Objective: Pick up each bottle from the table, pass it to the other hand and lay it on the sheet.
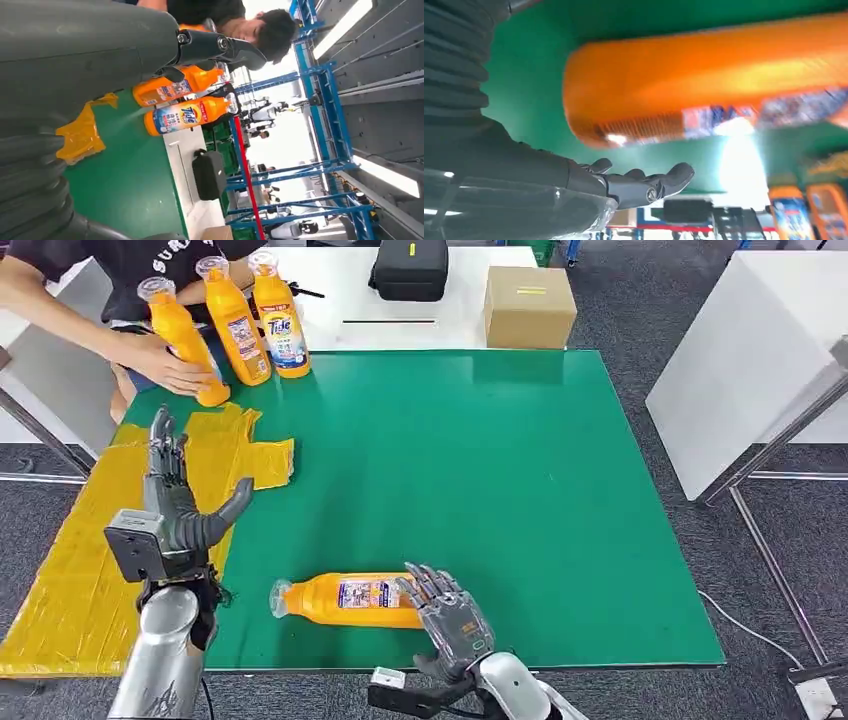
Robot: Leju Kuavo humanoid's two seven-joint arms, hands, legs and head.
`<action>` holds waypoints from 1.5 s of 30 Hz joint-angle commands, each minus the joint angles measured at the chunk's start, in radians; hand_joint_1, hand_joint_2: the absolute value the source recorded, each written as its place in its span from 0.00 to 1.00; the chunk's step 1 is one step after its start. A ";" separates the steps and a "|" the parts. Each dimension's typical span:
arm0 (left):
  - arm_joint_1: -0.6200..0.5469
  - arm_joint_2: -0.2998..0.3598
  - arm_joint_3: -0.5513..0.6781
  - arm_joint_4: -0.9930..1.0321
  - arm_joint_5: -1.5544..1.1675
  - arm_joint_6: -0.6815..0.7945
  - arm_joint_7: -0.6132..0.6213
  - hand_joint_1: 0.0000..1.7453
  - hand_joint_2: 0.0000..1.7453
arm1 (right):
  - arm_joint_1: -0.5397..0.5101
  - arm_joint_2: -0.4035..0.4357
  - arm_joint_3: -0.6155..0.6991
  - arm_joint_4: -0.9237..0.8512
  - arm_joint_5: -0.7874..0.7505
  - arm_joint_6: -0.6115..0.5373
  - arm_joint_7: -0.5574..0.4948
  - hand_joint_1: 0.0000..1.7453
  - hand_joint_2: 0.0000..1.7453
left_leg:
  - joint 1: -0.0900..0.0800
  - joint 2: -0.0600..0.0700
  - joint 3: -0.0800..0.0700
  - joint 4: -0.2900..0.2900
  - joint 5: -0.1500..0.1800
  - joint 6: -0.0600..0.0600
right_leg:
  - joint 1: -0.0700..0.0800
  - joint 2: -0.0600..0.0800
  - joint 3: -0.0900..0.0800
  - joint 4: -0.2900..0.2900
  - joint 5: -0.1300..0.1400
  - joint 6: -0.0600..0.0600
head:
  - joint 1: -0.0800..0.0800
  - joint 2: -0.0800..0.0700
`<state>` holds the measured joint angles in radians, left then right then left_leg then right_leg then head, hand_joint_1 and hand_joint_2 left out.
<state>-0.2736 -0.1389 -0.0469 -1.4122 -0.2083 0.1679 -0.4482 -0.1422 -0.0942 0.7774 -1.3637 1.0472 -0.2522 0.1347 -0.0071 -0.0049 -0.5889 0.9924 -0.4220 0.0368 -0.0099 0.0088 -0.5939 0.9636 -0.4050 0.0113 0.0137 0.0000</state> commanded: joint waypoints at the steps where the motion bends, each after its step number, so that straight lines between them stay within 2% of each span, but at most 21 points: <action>1: -0.008 0.001 0.012 0.032 -0.001 -0.004 0.008 0.00 1.00 | -0.046 0.075 -0.046 0.180 0.065 -0.009 0.016 0.00 1.00 | 0.001 0.002 0.004 -0.001 -0.002 -0.003 | 0.001 0.001 0.004 -0.001 -0.001 -0.001 | 0.000 0.000; 6: -0.021 0.001 0.006 0.058 0.002 -0.010 0.012 0.00 1.00 | -0.067 0.101 -0.059 0.205 0.136 -0.034 0.046 0.00 1.00 | 0.000 0.001 0.006 -0.001 -0.001 -0.003 | 0.000 0.000 0.005 -0.001 -0.001 -0.001 | 0.000 0.000; 18: -0.019 0.001 -0.008 0.085 0.007 -0.015 0.009 0.00 1.00 | -0.091 0.106 -0.066 0.193 0.167 -0.080 0.044 0.00 1.00 | 0.000 0.000 0.004 -0.001 -0.001 -0.003 | 0.000 -0.001 0.004 -0.001 -0.001 -0.001 | 0.000 0.000; 26: -0.034 -0.005 -0.006 0.081 0.010 -0.016 0.010 0.00 1.00 | -0.155 0.138 -0.070 0.298 0.141 -0.048 0.059 0.00 1.00 | 0.000 0.000 0.003 0.000 0.000 -0.002 | 0.000 -0.001 0.003 -0.001 -0.001 -0.001 | 0.000 0.000; 34: -0.024 -0.006 -0.011 0.077 0.010 -0.016 0.012 0.00 1.00 | -0.174 0.147 -0.075 0.366 0.109 -0.026 0.075 0.00 1.00 | 0.000 0.000 0.003 -0.001 0.000 -0.002 | 0.000 -0.001 0.003 -0.001 0.000 -0.001 | 0.000 0.000; 45: -0.001 -0.003 -0.031 0.078 0.019 -0.031 0.017 0.00 1.00 | -0.129 0.135 -0.100 0.370 0.055 0.055 0.074 0.00 1.00 | 0.000 -0.001 0.005 -0.001 0.000 -0.002 | 0.000 -0.002 0.004 -0.001 -0.001 -0.001 | 0.000 0.000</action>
<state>-0.2674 -0.1499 -0.0557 -1.3924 -0.1965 0.1495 -0.4353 -0.2823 0.0484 0.7107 -1.0823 1.1285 -0.2408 0.2129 -0.0070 -0.0043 -0.5872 0.9925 -0.4220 0.0367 -0.0099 0.0090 -0.5939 0.9635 -0.4050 0.0113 0.0137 0.0000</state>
